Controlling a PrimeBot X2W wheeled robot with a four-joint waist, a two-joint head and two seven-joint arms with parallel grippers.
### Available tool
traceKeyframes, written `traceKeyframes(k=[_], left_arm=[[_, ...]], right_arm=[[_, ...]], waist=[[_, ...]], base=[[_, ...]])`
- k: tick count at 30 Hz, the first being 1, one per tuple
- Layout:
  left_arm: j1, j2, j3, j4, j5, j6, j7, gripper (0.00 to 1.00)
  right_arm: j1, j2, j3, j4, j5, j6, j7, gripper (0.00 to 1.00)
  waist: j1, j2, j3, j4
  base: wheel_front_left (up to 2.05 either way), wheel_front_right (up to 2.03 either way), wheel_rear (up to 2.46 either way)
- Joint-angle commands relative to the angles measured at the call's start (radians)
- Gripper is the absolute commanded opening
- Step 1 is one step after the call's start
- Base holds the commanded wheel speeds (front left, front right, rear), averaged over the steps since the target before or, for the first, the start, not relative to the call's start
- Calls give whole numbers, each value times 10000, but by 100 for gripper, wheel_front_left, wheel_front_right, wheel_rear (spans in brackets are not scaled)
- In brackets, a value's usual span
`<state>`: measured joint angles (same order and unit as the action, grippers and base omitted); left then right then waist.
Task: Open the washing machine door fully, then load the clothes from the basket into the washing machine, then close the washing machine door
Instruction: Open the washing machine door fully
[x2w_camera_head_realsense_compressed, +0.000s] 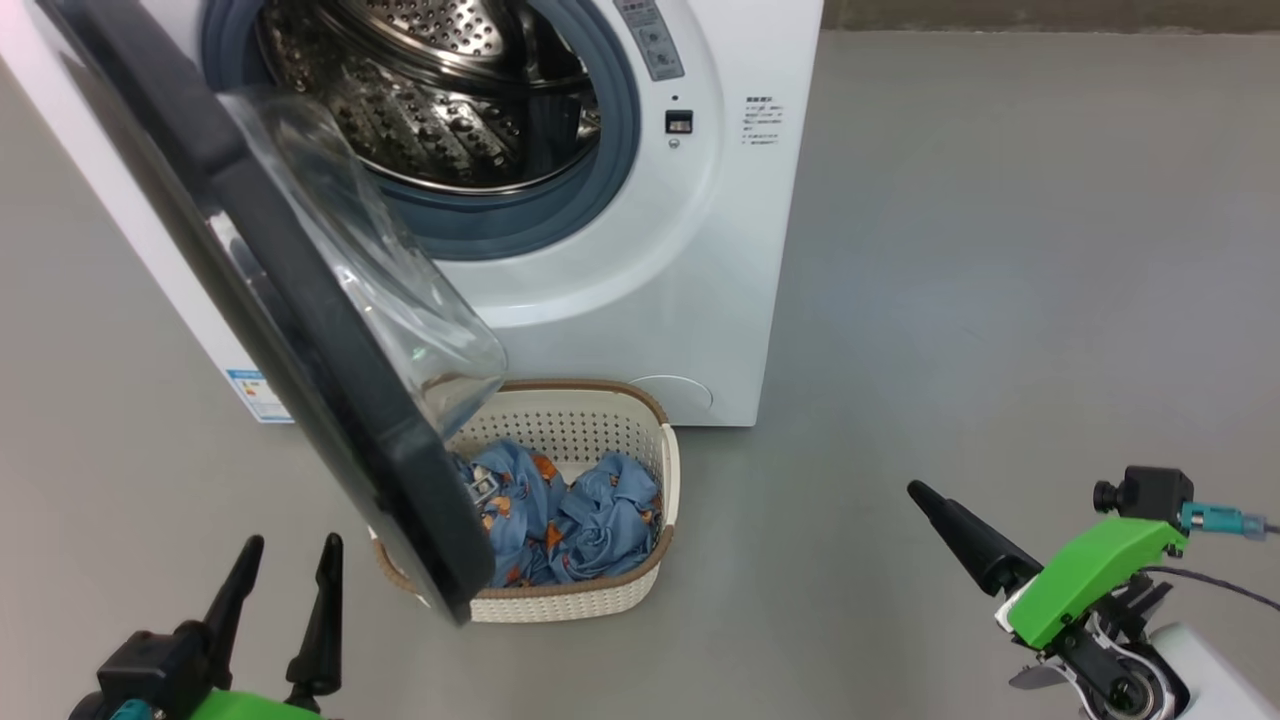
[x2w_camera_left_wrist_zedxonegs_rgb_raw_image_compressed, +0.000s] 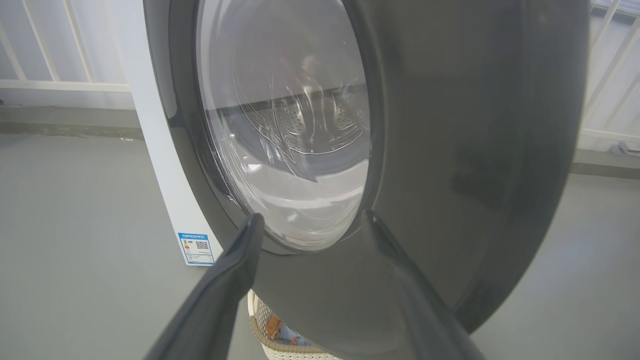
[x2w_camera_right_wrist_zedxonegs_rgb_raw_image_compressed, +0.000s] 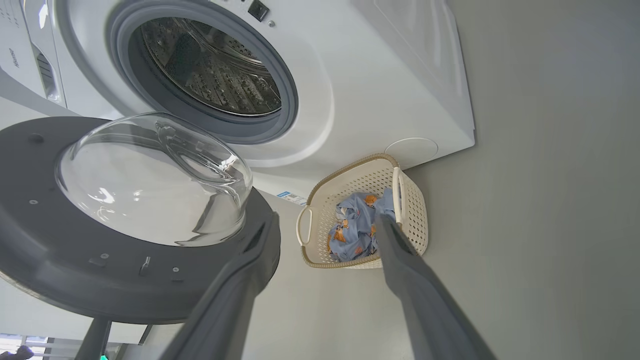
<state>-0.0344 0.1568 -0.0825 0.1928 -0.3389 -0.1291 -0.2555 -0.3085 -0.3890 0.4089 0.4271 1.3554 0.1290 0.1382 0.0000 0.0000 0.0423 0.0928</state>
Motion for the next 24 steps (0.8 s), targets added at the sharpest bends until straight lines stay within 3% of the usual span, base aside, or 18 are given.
traceKeyframes(k=[1, 16, 21, 24], left_arm=[[-56, 176, 417, -293, 34, -16, -63, 100], [-47, 117, 627, -296, 95, -16, -63, 100], [-48, 123, 661, -311, 110, -16, -63, 100], [-53, 115, 682, -338, 131, -16, -63, 100]], right_arm=[[123, -196, 239, -125, -146, 17, -329, 100], [286, -933, 1514, 971, -1594, 17, -3843, 100], [220, -912, 1133, 1165, -2515, 17, -3988, 100], [415, -651, 276, 952, -3550, 17, -3994, 100]], waist=[[0, 0, -36, -75], [0, 0, -101, -22], [0, 0, -113, -8], [0, 0, -112, 4]], base=[[0, 0, 0], [0, 0, 0], [0, 0, 0], [0, 0, 0]])
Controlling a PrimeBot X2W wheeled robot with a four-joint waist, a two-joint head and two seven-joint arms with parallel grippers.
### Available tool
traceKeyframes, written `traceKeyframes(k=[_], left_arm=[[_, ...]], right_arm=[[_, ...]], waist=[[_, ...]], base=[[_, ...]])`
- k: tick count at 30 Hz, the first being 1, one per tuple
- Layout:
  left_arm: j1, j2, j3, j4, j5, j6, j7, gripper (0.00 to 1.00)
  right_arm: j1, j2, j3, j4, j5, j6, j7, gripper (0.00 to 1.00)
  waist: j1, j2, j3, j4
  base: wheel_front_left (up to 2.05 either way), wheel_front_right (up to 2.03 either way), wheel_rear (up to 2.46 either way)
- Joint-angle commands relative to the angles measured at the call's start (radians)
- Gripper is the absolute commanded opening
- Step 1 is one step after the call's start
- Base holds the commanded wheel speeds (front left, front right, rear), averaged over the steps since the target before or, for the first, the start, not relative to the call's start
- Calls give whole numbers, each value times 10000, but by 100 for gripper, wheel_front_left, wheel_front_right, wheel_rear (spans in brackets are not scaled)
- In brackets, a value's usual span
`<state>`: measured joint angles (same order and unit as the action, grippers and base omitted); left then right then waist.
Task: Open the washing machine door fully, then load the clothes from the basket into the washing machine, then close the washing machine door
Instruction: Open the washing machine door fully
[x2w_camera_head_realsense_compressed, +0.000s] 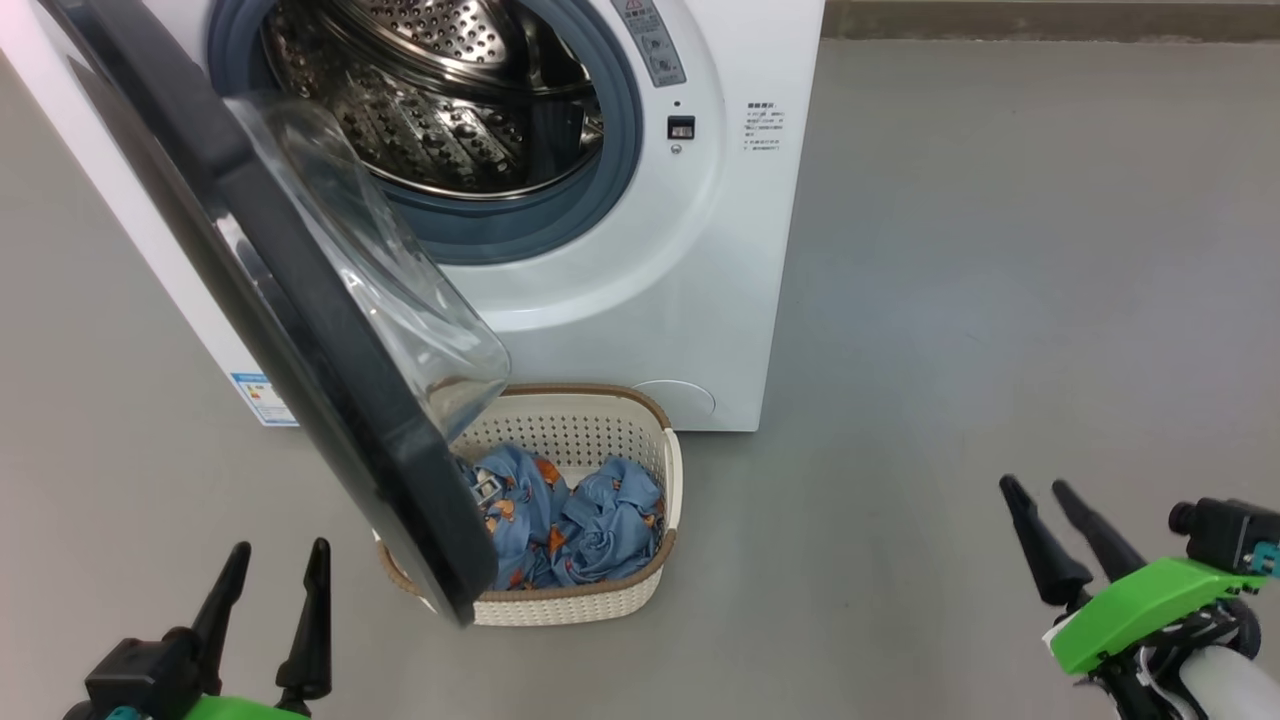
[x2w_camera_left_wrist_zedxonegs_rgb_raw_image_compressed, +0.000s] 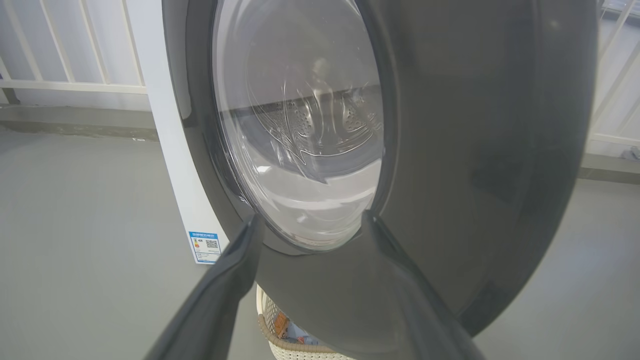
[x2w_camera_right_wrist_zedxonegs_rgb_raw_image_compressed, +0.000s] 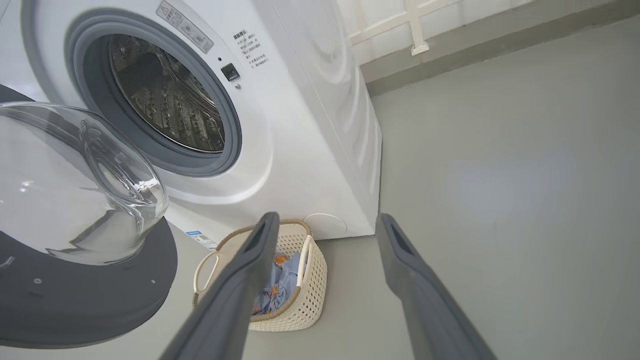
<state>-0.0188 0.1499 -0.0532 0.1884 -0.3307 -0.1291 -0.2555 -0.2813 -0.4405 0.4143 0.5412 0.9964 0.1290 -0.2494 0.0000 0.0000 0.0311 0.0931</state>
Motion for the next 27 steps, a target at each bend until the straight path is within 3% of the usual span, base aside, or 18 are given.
traceKeyframes(k=[1, 13, 27], left_arm=[[-210, 179, 387, -298, 56, -16, -63, 100], [-228, 163, 412, -329, 96, -16, -63, 100], [-223, 87, 424, -250, 139, -16, -63, 100]], right_arm=[[253, -42, -51, -280, -342, 17, -120, 100], [1473, 1211, -2879, -1890, -4477, 17, -123, 100], [2233, 2048, -3793, -2186, -5864, 17, -123, 100]], waist=[[0, 0, -4, 11], [0, 0, 7, 76], [0, 0, -2, 116]], base=[[0, 0, 0], [0, 0, 0], [0, 0, 0]])
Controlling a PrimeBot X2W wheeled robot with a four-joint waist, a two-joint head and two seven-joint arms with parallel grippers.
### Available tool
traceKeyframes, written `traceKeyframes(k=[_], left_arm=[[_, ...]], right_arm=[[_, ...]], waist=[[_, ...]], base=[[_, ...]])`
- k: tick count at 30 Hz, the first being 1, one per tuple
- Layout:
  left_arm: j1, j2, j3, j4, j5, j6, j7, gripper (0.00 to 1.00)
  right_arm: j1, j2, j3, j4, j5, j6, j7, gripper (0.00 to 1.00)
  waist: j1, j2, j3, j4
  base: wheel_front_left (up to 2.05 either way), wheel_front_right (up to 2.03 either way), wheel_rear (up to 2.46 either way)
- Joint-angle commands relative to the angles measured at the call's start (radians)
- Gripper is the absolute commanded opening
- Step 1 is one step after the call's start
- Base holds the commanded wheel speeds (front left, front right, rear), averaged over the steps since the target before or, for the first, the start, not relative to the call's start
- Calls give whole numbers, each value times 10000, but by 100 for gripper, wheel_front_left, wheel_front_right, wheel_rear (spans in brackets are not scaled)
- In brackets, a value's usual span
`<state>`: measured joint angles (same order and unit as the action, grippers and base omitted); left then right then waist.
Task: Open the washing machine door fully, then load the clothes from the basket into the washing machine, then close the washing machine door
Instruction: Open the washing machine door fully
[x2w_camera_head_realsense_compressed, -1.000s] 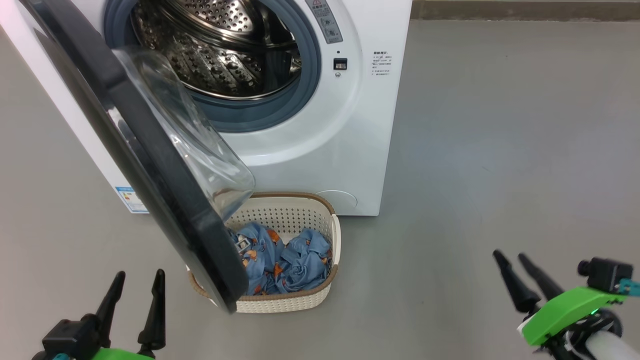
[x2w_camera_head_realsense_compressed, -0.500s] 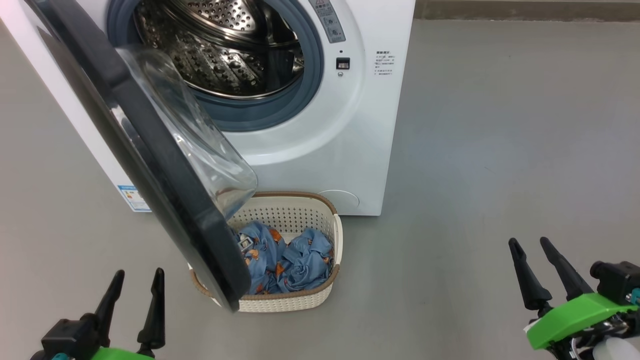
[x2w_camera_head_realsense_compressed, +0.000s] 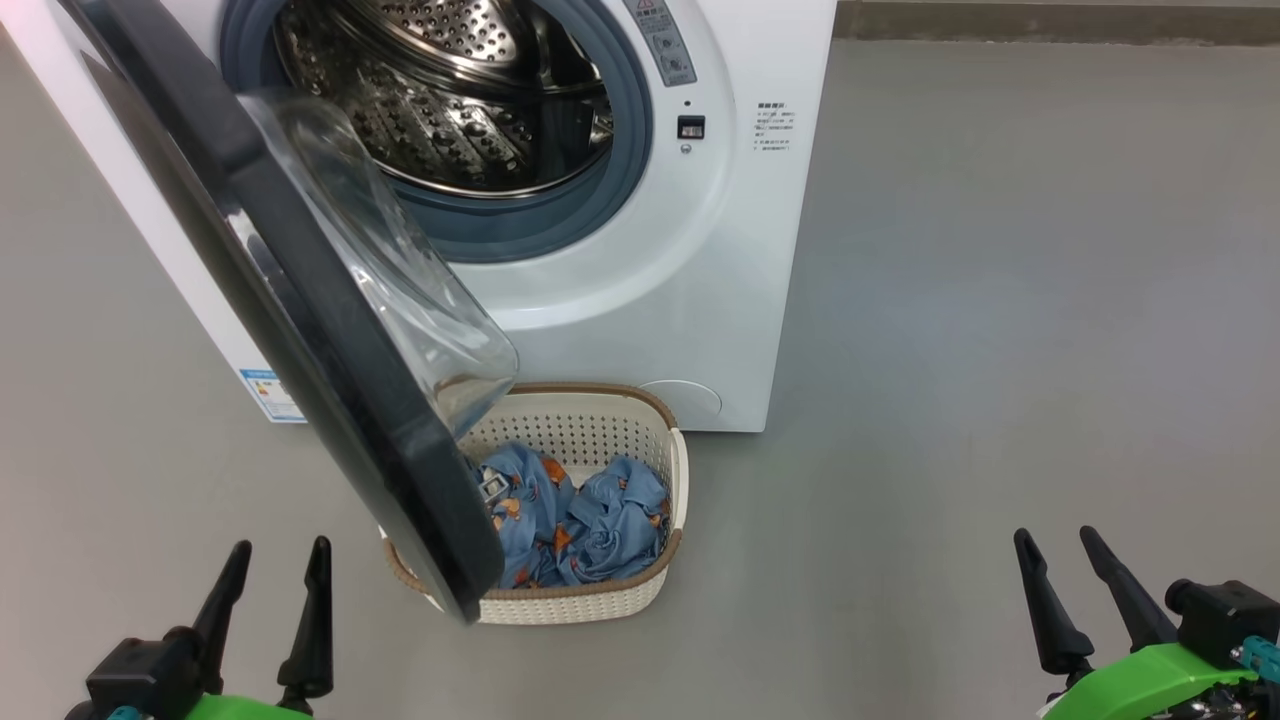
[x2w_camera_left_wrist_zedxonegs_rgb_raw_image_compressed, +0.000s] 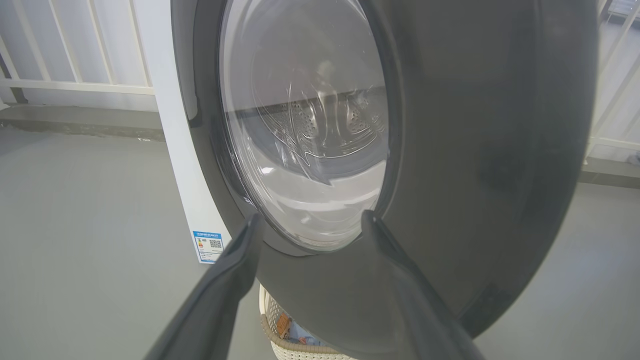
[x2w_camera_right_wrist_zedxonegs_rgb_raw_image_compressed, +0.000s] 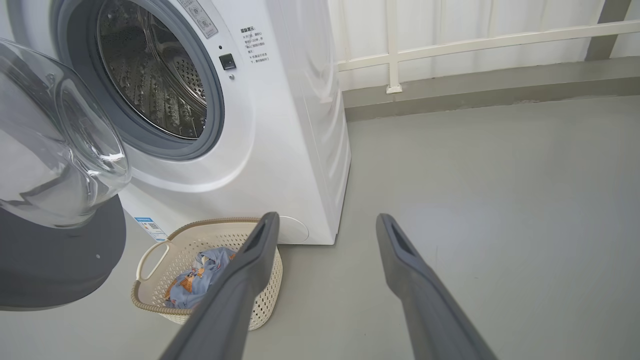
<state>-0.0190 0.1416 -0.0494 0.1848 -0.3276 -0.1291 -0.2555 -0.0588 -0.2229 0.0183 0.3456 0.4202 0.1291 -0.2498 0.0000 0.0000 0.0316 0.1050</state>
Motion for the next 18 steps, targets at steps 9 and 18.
traceKeyframes(k=[9, 18], left_arm=[[-177, 174, 374, -186, 94, -16, -63, 100], [-257, 196, 349, -193, 72, -16, -63, 0]], right_arm=[[125, -57, 144, -165, -161, 16, -120, 100], [179, -36, 82, -252, -273, 16, -120, 100]], waist=[[0, 0, -62, -40], [0, 0, -110, -18]], base=[[0, 0, 0], [0, 0, 0]])
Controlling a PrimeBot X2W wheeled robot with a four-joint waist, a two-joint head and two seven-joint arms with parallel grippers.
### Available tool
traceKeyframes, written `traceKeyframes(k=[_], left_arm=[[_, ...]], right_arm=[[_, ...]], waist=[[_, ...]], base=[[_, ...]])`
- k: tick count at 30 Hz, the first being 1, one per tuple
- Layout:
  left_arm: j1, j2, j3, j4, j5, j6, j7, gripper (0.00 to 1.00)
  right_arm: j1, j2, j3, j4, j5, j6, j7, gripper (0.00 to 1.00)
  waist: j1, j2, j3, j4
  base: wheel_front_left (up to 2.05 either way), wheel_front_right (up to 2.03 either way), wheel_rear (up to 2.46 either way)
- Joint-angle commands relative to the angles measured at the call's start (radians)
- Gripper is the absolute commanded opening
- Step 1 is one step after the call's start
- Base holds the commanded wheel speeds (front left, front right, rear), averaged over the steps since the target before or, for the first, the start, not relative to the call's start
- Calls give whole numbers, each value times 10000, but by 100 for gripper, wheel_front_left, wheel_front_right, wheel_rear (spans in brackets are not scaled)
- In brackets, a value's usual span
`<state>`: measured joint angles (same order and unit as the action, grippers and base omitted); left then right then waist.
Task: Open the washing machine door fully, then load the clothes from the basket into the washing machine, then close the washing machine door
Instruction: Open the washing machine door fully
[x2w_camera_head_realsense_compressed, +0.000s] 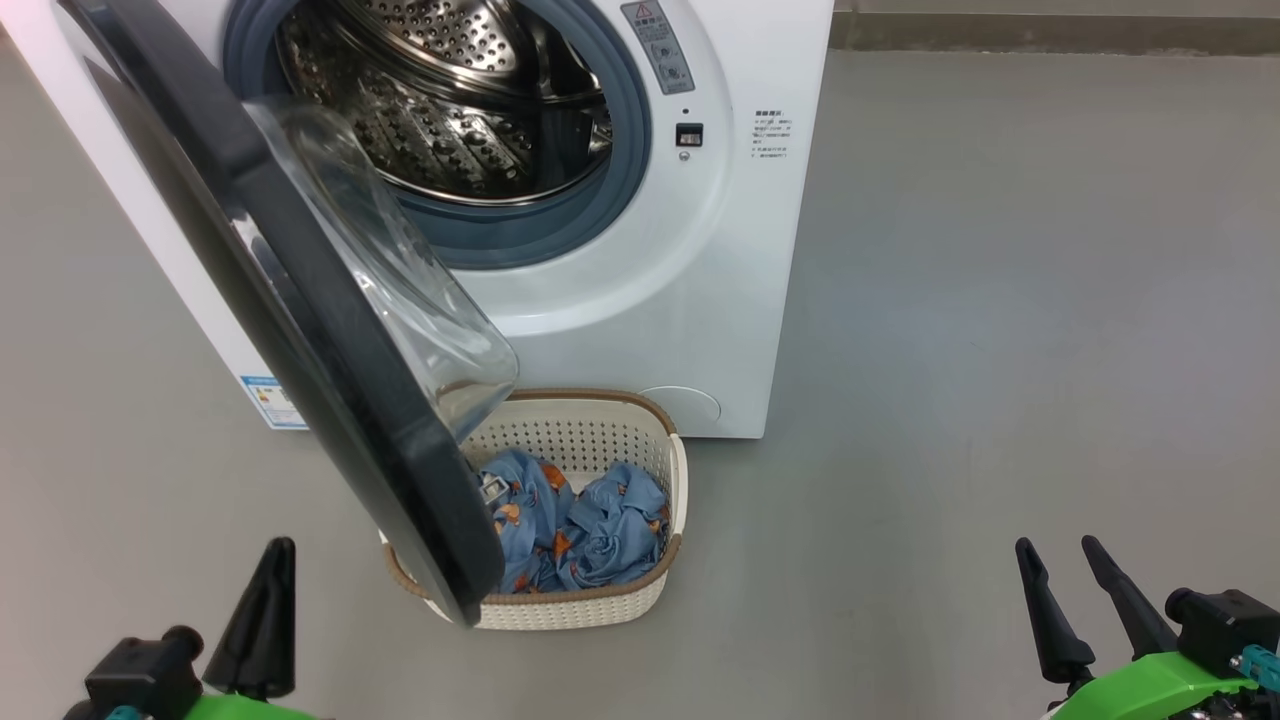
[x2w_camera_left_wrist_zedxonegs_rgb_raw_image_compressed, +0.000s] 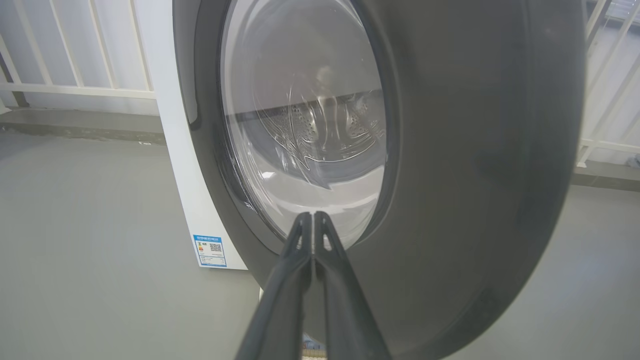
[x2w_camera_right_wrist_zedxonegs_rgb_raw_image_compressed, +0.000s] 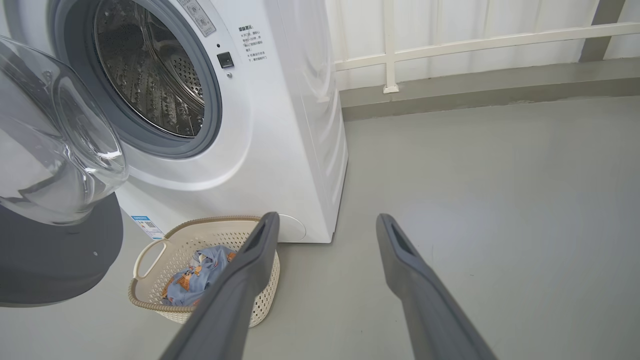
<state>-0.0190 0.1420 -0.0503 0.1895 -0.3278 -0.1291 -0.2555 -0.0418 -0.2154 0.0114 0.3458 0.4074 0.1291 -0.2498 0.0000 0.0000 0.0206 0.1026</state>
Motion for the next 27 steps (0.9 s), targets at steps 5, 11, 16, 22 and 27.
traceKeyframes(k=[5, 11, 16, 22, 27], left_arm=[[-471, 178, 616, -1011, 127, -16, -63, 0], [-750, -231, 954, -3073, 558, -15, -63, 0], [-786, -470, 123, -4779, 838, -15, -63, 0], [-773, -571, -1638, -5247, 917, -15, 146, 0], [-882, -652, -2632, -4030, 501, -15, 140, 0]], right_arm=[[40, -102, 157, -332, -160, 16, -120, 100], [62, -99, 109, -372, -180, 16, -120, 100], [24, -105, 102, -415, -219, 16, -120, 100], [-83, -82, 97, -471, -280, 16, -120, 100], [-213, -29, 148, -479, -326, 16, -120, 100]], waist=[[0, 0, -7, 43], [0, 0, 10, 78], [0, 0, 110, 44], [0, 0, 284, -48], [0, 0, 428, -201]], base=[[0, 0, 0], [0, 0, 0], [0, 0, 0], [0, 0, 0], [0, 0, 0]])
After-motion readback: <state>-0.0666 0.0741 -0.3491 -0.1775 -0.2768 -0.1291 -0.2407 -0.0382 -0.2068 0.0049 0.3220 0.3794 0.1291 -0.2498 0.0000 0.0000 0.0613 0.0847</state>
